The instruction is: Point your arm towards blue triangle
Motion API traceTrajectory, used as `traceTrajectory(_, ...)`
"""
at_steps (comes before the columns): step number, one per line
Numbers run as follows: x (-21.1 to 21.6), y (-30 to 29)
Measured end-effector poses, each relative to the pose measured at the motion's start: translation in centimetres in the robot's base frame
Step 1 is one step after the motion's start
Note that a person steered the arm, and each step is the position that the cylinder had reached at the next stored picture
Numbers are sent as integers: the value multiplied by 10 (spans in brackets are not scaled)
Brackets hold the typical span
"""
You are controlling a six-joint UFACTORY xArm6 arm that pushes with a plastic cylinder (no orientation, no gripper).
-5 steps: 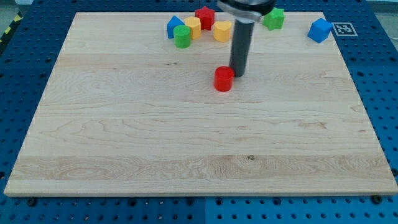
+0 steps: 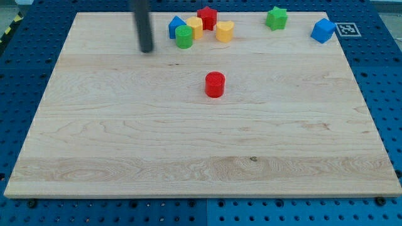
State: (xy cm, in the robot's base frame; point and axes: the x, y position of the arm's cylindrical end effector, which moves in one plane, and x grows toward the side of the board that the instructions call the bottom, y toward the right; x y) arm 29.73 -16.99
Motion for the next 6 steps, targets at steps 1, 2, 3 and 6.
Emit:
traceTrajectory(1, -74, -36)
traceTrajectory(2, -106, -17)
traceTrajectory(3, -105, -1)
traceTrajectory(6, -90, 107)
